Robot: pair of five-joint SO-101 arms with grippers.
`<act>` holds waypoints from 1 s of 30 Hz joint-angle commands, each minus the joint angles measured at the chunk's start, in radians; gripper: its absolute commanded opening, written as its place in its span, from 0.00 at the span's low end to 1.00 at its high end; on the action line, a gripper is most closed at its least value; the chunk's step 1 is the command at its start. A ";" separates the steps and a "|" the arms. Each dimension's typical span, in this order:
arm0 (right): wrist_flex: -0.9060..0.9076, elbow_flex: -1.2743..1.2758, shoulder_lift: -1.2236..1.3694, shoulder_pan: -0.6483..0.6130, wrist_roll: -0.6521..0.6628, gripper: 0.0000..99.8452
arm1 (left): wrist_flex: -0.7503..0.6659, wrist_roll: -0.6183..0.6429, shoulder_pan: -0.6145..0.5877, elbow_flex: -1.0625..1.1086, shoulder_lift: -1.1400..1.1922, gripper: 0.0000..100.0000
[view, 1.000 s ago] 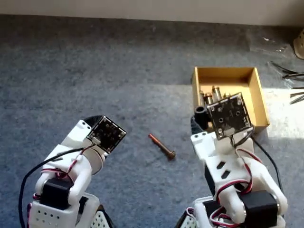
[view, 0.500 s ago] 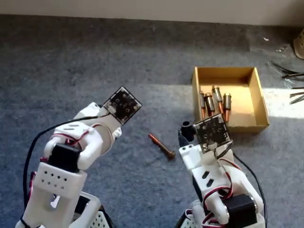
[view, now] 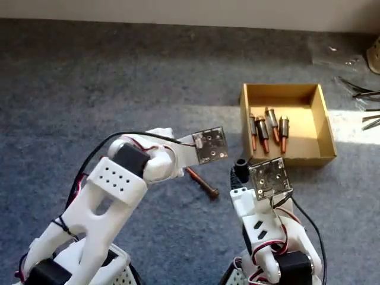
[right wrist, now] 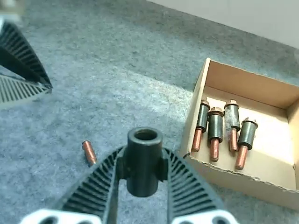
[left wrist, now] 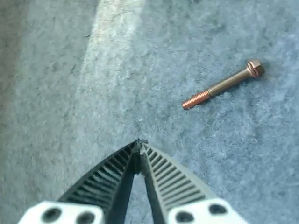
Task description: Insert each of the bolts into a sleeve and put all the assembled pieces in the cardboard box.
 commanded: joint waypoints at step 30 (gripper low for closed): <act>-0.105 0.104 -0.012 0.128 -0.044 0.00 | -0.255 -0.164 0.318 -0.056 0.414 0.14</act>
